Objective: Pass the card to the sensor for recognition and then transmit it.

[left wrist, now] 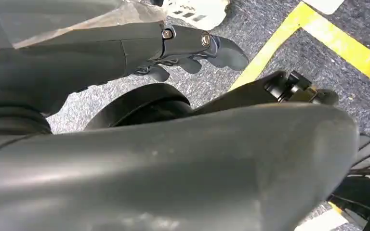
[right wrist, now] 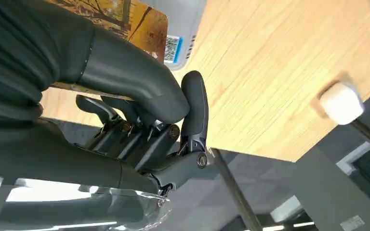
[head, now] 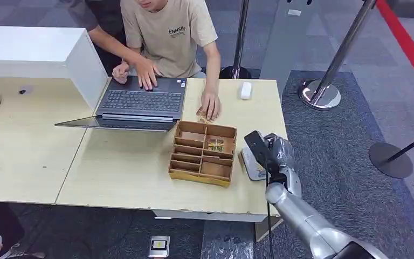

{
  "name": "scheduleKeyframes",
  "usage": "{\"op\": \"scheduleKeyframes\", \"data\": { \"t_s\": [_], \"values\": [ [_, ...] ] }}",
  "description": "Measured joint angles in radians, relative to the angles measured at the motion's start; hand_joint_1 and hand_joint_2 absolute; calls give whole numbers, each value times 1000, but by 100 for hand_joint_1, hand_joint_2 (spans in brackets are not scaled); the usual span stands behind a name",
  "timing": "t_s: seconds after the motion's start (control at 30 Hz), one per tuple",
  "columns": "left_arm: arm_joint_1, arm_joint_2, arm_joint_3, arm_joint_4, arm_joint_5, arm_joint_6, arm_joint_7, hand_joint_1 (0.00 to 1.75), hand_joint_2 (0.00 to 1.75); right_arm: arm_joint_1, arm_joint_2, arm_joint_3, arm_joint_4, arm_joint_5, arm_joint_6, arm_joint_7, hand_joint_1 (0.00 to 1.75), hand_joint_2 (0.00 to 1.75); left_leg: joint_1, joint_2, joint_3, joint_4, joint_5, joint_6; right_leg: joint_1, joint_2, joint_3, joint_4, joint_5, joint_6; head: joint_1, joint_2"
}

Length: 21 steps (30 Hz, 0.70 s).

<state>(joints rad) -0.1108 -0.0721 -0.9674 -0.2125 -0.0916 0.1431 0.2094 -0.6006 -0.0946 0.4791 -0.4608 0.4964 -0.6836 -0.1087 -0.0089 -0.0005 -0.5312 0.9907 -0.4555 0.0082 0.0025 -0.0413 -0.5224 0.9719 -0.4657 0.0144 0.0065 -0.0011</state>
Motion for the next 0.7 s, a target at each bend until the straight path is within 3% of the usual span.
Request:
{"op": "scheduleKeyframes", "data": {
  "t_s": [0.3,0.7],
  "values": [
    [1,0,0,0,-6,-3,1,0,0,32,-6,-24,5,387,-8,104,175,175,0,0,0,0,0,0,0,0,0,0,0,0,0,0],
    [1,0,0,0,-9,-3,6,0,0,51,-10,-85,6,437,-9,100,175,175,0,0,0,0,0,0,0,0,0,0,0,0,0,0]
  ]
}}
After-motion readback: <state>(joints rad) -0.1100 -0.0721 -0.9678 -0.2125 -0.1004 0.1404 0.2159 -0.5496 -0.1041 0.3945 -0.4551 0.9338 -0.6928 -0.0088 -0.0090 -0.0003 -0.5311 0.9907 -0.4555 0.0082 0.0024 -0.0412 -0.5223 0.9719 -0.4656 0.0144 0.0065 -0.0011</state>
